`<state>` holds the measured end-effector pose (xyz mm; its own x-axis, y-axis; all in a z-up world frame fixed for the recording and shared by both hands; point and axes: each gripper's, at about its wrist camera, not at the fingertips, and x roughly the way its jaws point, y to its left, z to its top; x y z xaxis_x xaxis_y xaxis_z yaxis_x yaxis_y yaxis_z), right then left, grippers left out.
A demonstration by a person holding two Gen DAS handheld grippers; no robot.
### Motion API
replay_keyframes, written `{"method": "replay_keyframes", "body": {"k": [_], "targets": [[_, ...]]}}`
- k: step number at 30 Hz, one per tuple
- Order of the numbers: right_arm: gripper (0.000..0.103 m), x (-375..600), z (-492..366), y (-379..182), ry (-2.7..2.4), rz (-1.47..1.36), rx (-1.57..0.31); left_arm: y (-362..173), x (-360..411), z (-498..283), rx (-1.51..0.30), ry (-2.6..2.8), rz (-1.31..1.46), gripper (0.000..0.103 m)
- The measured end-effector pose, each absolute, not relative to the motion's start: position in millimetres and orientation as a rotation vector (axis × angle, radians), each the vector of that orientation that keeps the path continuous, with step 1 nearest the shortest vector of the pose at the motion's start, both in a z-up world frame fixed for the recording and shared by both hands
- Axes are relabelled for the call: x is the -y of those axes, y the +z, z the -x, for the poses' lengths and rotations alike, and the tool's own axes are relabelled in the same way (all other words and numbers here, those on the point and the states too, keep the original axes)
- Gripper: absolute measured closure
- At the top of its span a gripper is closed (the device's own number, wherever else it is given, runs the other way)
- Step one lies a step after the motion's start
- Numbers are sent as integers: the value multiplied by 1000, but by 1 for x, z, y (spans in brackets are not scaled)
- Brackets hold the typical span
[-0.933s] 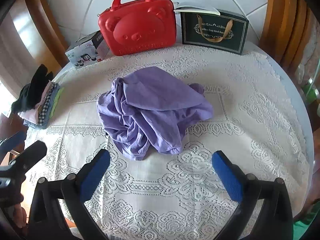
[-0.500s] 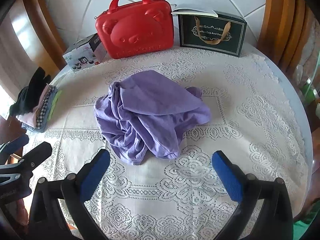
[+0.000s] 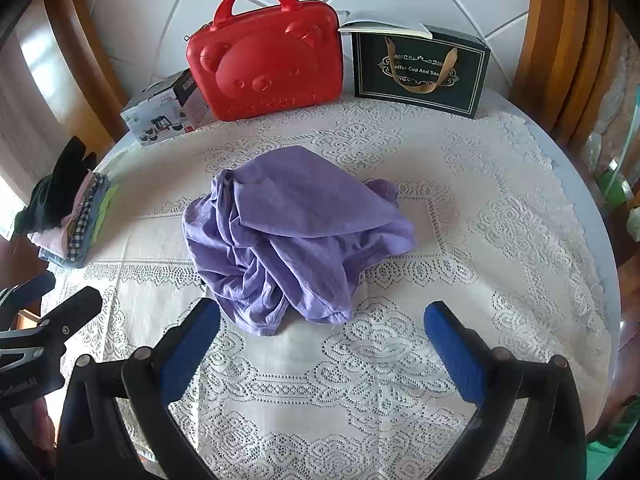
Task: Fold clothes
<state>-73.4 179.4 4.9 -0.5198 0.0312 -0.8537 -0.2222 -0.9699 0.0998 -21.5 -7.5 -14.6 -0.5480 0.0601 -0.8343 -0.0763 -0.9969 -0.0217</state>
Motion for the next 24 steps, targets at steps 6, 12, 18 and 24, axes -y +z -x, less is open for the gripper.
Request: {"method": "replay_keyframes", "body": {"k": [6, 12, 18, 24], "targets": [[0, -179, 74, 4, 2600, 1458, -291, -15, 9, 22, -21, 2700, 1449, 0], [0, -179, 75, 5, 2599, 1460, -286, -15, 10, 23, -17, 2697, 1448, 0], [0, -179, 76, 5, 2595, 1465, -285, -16, 10, 23, -13, 2694, 1443, 0], [0, -178, 78, 4, 2591, 1471, -280, -17, 12, 25, -4, 2692, 1449, 0]]}}
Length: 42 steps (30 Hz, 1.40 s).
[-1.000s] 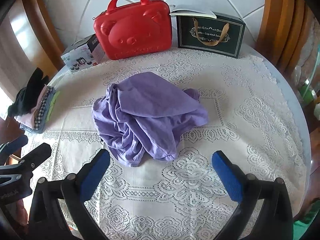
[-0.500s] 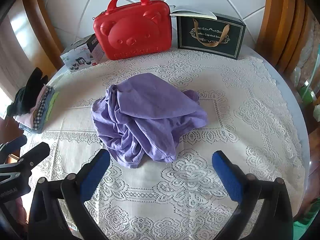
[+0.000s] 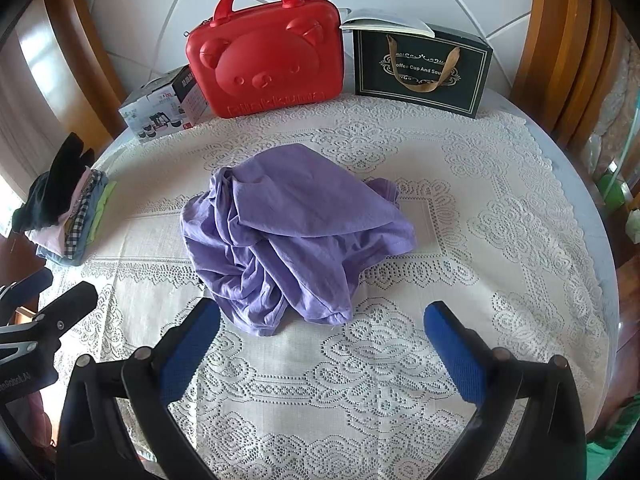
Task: Fold clothes
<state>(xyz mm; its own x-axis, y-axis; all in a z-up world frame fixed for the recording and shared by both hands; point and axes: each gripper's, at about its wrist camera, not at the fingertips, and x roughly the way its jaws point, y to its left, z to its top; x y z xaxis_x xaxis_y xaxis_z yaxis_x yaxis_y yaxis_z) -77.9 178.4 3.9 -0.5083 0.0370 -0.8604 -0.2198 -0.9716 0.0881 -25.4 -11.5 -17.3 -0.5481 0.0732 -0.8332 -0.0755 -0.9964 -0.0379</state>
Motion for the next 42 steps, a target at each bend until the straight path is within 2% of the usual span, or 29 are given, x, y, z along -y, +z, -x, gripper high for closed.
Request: {"method": "replay_keyframes", "body": {"k": [18, 27, 33, 34, 36, 37, 38, 39, 40, 42], "targets": [[0, -181, 94, -8, 2593, 1497, -280, -33, 20, 50, 25, 2663, 1482, 0], [0, -189, 128, -54, 2552, 1616, -285, -120, 23, 111, -30, 2581, 1692, 1], [0, -195, 161, -94, 2494, 1697, -268, -157, 6, 145, 23, 2502, 1661, 1], [0, -196, 166, -103, 2478, 1725, -271, -164, 2, 151, 21, 2486, 1662, 3], [0, -196, 174, -118, 2453, 1770, -252, -176, -7, 160, 11, 2455, 1664, 13], [6, -196, 177, -124, 2441, 1784, -233, -183, -11, 164, 1, 2436, 1675, 22], [14, -196, 180, -131, 2429, 1798, -215, -187, -15, 167, -27, 2432, 1679, 25], [32, -196, 181, -136, 2423, 1804, -208, -187, -20, 169, -68, 2443, 1665, 26], [46, -198, 183, -142, 2404, 1820, -219, -188, -25, 170, -110, 2454, 1650, 26], [58, -202, 184, -147, 2403, 1840, -253, -189, -28, 172, -109, 2471, 1652, 26]]}}
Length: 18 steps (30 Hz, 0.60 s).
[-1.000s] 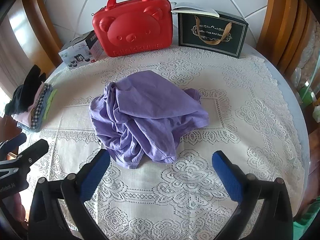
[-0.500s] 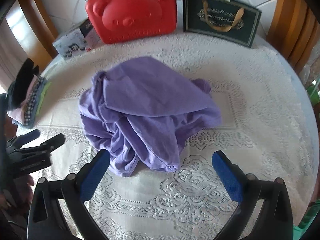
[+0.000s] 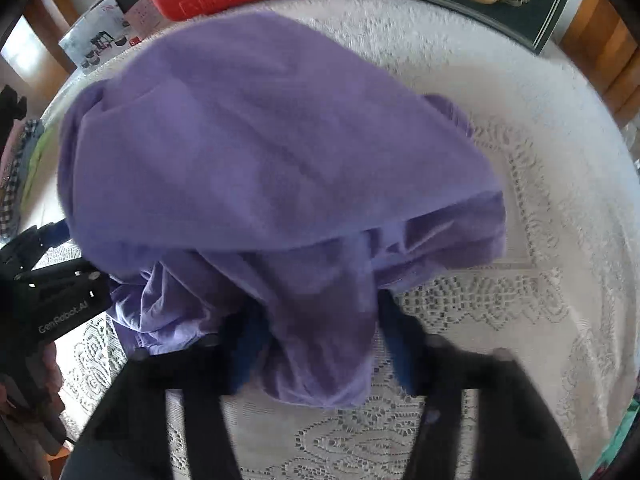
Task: Fold clothes
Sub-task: 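Grasp the lavender T-shirt with the left tool while the right tool grasps another edge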
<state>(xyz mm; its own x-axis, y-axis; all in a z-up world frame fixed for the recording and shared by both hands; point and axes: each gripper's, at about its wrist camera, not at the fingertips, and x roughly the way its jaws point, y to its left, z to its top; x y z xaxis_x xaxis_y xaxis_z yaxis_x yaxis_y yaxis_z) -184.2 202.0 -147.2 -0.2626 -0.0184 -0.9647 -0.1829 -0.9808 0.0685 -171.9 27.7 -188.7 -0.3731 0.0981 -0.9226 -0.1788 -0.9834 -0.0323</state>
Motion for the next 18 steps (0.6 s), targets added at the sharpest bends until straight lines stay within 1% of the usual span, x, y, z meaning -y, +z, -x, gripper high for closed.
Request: {"method": "replay_keyframes", "body": {"k": [1, 2, 3, 4, 7, 8, 9, 11, 12, 14, 16, 18], "targets": [[66, -203, 184, -147, 2413, 1844, -269, -189, -28, 172, -102, 2478, 1653, 25], [72, -204, 184, -145, 2421, 1833, -260, -189, -29, 171, -104, 2484, 1649, 24], [81, -204, 183, -143, 2430, 1822, -251, -189, -29, 169, -105, 2490, 1639, 24], [84, -206, 182, -141, 2440, 1812, -252, -189, -28, 168, -107, 2493, 1624, 24], [86, -213, 177, -134, 2469, 1783, -271, -188, -27, 165, -112, 2483, 1607, 25], [86, -216, 175, -132, 2478, 1773, -281, -189, -28, 165, -108, 2481, 1621, 27], [87, -218, 172, -128, 2495, 1758, -286, -187, -27, 166, -100, 2478, 1636, 31], [90, -223, 165, -120, 2531, 1716, -289, -180, -25, 166, -79, 2453, 1644, 66], [90, -225, 163, -114, 2539, 1699, -285, -174, -25, 166, -75, 2440, 1642, 69], [90, -236, 153, -97, 2564, 1624, -282, -160, -28, 163, -76, 2439, 1614, 81], [91, -249, 144, -78, 2577, 1551, -288, -142, -30, 160, -70, 2446, 1575, 86], [91, -262, 135, -59, 2589, 1478, -293, -120, -21, 155, -30, 2463, 1529, 87]]}}
